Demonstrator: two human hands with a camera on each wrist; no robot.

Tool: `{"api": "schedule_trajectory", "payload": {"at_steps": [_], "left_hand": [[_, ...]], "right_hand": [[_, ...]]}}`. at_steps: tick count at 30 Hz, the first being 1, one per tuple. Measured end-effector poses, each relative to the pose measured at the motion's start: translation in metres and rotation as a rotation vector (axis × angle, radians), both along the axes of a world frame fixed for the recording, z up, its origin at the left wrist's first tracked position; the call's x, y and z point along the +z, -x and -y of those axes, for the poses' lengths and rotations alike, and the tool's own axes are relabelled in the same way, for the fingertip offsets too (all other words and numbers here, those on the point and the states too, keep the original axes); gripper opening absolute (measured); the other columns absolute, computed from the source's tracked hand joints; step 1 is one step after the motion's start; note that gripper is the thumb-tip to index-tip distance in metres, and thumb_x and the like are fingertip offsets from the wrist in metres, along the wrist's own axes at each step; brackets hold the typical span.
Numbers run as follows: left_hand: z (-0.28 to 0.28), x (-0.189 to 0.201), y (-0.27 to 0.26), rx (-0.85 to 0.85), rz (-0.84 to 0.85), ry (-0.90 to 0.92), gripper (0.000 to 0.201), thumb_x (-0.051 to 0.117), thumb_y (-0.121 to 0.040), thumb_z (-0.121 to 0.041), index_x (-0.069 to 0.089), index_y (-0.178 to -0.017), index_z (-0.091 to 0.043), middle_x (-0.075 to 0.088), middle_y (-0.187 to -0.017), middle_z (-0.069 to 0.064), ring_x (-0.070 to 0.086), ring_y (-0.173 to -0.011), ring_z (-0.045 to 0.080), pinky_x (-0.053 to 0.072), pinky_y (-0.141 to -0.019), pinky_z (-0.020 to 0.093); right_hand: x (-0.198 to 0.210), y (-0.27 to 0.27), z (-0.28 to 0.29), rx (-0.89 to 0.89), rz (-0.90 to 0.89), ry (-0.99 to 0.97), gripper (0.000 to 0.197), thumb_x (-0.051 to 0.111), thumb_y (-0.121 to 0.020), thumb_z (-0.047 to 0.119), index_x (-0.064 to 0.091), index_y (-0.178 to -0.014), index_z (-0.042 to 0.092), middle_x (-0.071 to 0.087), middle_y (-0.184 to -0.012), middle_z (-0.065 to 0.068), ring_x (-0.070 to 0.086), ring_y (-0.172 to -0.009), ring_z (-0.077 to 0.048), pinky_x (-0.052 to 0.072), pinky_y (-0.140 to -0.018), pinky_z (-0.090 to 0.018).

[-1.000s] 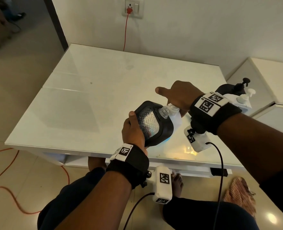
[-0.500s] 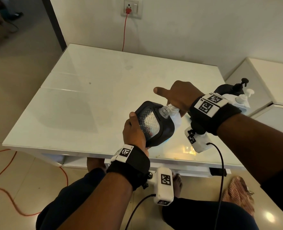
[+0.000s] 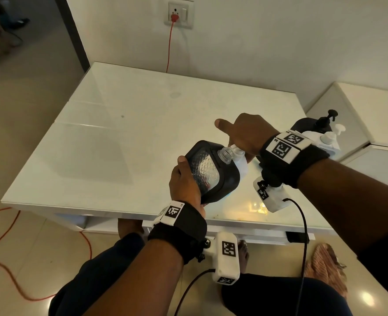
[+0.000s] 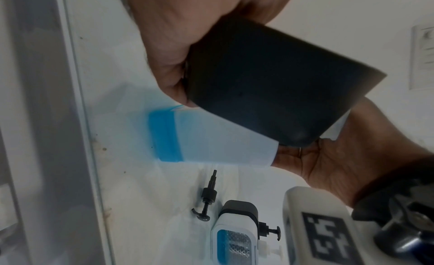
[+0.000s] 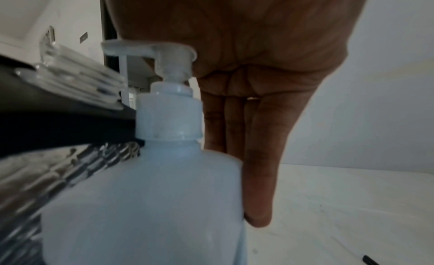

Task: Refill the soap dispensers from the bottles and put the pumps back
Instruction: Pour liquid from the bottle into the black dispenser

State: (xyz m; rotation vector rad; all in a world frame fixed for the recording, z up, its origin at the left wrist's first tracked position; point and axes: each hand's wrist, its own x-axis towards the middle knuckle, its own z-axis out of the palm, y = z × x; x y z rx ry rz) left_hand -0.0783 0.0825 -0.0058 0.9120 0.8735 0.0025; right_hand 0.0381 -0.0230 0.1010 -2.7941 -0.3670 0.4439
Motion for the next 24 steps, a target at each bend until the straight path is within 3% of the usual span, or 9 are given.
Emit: {"api": "schedule_trajectory", "payload": {"at_steps": [3,5,11,13,15,17,20,24], "left_hand": [[-0.001,0.0,-0.001,-0.006,-0.012,-0.046,0.04,0.035,-0.102,-0.073,0.054,-0.117,-0.041,0.063,-0.135,0.006,0.061,-0.121,0.038,0.053,-0.103,0.061],[-0.002,0.001,-0.001,0.003,-0.008,-0.018,0.038,0.035,-0.104,-0.069,0.054,-0.117,-0.039,0.062,-0.13,0.005,0.06,-0.118,0.037,0.054,-0.102,0.061],[-0.003,0.003,-0.001,0.012,0.0,-0.03,0.033,0.036,-0.106,-0.065,0.055,-0.107,-0.038,0.065,-0.12,0.004,0.063,-0.113,0.035,0.055,-0.103,0.059],[-0.003,0.003,-0.002,0.015,0.0,-0.027,0.034,0.036,-0.106,-0.064,0.057,-0.105,-0.037,0.065,-0.117,0.002,0.063,-0.114,0.036,0.054,-0.103,0.059],[-0.003,0.003,-0.002,0.021,-0.001,-0.015,0.034,0.037,-0.106,-0.064,0.058,-0.102,-0.037,0.065,-0.115,0.001,0.062,-0.116,0.036,0.054,-0.103,0.06],[-0.002,0.002,-0.001,0.024,-0.011,-0.018,0.032,0.037,-0.106,-0.064,0.056,-0.109,-0.038,0.063,-0.121,0.003,0.061,-0.118,0.037,0.054,-0.103,0.06],[-0.002,0.003,-0.002,0.026,-0.004,-0.004,0.031,0.037,-0.106,-0.063,0.055,-0.111,-0.039,0.062,-0.123,0.003,0.06,-0.118,0.036,0.053,-0.104,0.06],[-0.003,0.003,-0.003,0.025,0.007,0.001,0.03,0.037,-0.107,-0.062,0.054,-0.11,-0.038,0.064,-0.109,-0.003,0.061,-0.112,0.033,0.054,-0.104,0.059]], "right_hand": [[-0.001,0.003,-0.002,-0.015,0.037,0.048,0.059,0.035,-0.103,0.054,0.061,-0.09,0.003,0.058,-0.071,-0.004,0.059,-0.064,-0.023,0.05,-0.071,-0.036],[-0.001,0.005,-0.002,-0.007,0.048,0.064,0.059,0.033,-0.104,0.053,0.061,-0.093,0.003,0.057,-0.072,-0.004,0.059,-0.065,-0.025,0.05,-0.071,-0.036],[0.006,0.002,-0.002,-0.031,-0.112,-0.026,0.09,0.028,-0.094,0.077,0.071,-0.084,-0.002,0.071,-0.065,-0.013,0.073,-0.06,-0.033,0.062,-0.079,-0.041],[0.004,0.0,-0.003,-0.039,-0.097,-0.007,0.081,0.035,-0.095,0.074,0.071,-0.082,0.002,0.071,-0.066,-0.012,0.072,-0.058,-0.031,0.062,-0.076,-0.04],[0.001,-0.004,-0.003,-0.021,-0.051,0.037,0.065,0.041,-0.097,0.064,0.069,-0.086,0.007,0.071,-0.077,-0.01,0.069,-0.058,-0.027,0.061,-0.076,-0.04],[-0.002,-0.007,-0.004,0.019,-0.01,0.105,0.054,0.042,-0.099,0.059,0.068,-0.09,0.012,0.069,-0.086,-0.008,0.062,-0.061,-0.021,0.058,-0.079,-0.039],[-0.003,-0.007,-0.004,0.035,0.027,0.146,0.052,0.041,-0.1,0.056,0.065,-0.086,0.013,0.064,-0.082,-0.007,0.058,-0.062,-0.019,0.05,-0.069,-0.034],[0.003,0.0,-0.003,-0.02,-0.041,0.01,0.066,0.037,-0.099,0.066,0.062,-0.073,0.01,0.069,-0.077,-0.011,0.068,-0.065,-0.028,0.06,-0.084,-0.043]]}}
